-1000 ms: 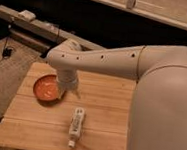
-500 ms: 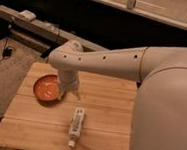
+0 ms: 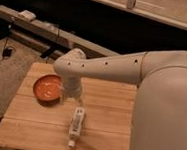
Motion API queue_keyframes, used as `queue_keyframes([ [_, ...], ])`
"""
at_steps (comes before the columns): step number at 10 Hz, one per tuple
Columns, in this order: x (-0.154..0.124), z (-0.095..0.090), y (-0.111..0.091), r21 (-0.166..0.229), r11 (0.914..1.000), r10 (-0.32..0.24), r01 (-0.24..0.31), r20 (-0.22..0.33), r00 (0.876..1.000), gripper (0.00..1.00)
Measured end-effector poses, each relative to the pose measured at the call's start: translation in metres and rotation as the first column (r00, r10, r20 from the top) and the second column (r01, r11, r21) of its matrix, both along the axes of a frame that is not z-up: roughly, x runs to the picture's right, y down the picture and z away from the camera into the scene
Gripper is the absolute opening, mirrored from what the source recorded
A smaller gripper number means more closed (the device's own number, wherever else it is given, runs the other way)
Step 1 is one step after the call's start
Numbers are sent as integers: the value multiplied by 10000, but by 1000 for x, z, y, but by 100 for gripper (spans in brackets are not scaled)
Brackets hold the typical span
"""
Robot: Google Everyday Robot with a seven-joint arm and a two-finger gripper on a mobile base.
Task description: Place the bottle in the ceramic bowl
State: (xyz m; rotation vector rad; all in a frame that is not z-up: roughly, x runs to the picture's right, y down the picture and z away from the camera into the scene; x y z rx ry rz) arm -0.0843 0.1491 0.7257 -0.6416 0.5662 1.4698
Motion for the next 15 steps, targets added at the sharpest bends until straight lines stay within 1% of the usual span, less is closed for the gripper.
queue_keyframes([
  [2, 3, 12, 18, -165, 9998, 144, -145, -102, 9998, 65],
  [6, 13, 27, 42, -390, 9981, 465, -477, -322, 9984, 65],
  [10, 26, 40, 56, -535, 9952, 792, -822, -545, 9954, 65],
  [15, 31, 54, 72, -767, 9922, 927, -982, -731, 9930, 65],
])
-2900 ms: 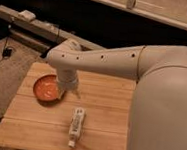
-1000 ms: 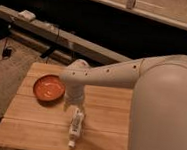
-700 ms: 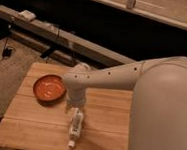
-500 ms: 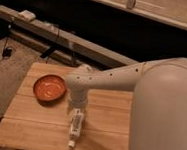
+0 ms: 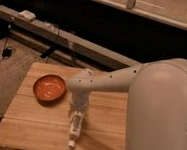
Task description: Place the bottle in the ceramic bowl
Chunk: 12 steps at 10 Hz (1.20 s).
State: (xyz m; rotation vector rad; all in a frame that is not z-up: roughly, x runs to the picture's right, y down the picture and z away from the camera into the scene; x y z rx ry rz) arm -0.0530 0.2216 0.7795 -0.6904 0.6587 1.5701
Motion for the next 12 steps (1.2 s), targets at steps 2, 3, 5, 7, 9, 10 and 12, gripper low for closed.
queue_keyframes([
  [2, 0, 7, 2, -84, 10000, 19, -20, -53, 10000, 65],
  [3, -1, 11, 2, -122, 9999, -10, 9, -45, 10000, 65],
  [5, 0, 16, 4, -256, 9996, -144, 142, -69, 9999, 65],
  [7, -1, 22, 6, -409, 9987, -300, 298, -51, 9995, 62],
  [9, -3, 25, 7, -494, 9979, -428, 428, 11, 9991, 46],
  [10, -3, 24, 6, -512, 9975, -483, 484, 35, 9988, 35],
  [12, 1, 19, -4, -411, 9976, -552, 555, 78, 9984, 15],
])
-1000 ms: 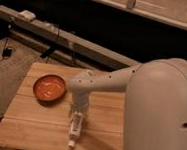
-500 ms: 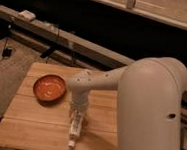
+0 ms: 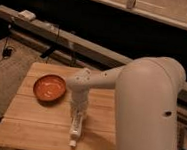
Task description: Place the bottle in the ceramic bowl
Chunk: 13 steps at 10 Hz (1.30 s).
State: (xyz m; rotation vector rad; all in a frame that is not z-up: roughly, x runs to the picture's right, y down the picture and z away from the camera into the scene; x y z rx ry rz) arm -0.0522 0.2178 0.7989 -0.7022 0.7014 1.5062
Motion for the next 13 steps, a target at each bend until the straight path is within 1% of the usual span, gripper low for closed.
queue_keyframes([
  [1, 4, -7, -12, 127, 9999, -23, 23, 19, 10000, 4],
  [2, 6, -12, -20, 193, 9998, -53, 52, 26, 10000, 1],
  [3, 6, -21, -41, 361, 9992, -191, 188, 73, 9998, 0],
  [5, -2, -31, -78, 563, 9965, -640, 622, 306, 9975, 0],
  [7, -24, -29, -105, 669, 9912, -1185, 1140, 673, 9907, 0],
  [8, -37, -24, -122, 756, 9865, -1518, 1454, 873, 9846, 0],
  [9, -55, -19, -141, 864, 9801, -1877, 1786, 1118, 9759, 0],
  [10, -70, -13, -155, 948, 9742, -2163, 2050, 1306, 9675, 0],
  [11, -90, -5, -173, 1085, 9657, -2507, 2358, 1534, 9558, 0],
  [13, -123, 7, -203, 1329, 9496, -3057, 2840, 1912, 9327, 0],
])
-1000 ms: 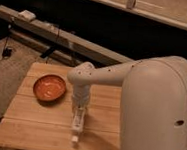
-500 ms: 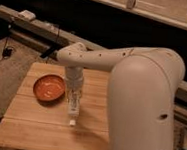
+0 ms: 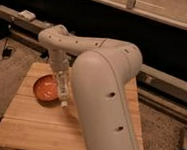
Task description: Place the bottle in the ceramic bowl
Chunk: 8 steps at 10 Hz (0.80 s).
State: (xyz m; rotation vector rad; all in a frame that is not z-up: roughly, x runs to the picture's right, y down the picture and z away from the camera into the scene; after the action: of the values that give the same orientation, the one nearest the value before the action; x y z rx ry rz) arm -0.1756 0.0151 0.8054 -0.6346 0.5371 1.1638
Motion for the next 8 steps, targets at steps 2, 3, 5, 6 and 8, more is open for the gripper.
queue_keyframes([
  [2, -35, 12, -23, 132, 9986, -521, 516, 466, 9976, 0],
  [3, -49, 19, -30, 187, 9972, -729, 718, 667, 9951, 3],
  [5, -75, 36, -39, 284, 9948, -1007, 981, 1144, 9883, 22],
  [6, -83, 42, -40, 321, 9943, -1049, 1014, 1386, 9848, 31],
  [8, -90, 53, -39, 519, 9960, -805, 722, 1818, 9800, 54],
])
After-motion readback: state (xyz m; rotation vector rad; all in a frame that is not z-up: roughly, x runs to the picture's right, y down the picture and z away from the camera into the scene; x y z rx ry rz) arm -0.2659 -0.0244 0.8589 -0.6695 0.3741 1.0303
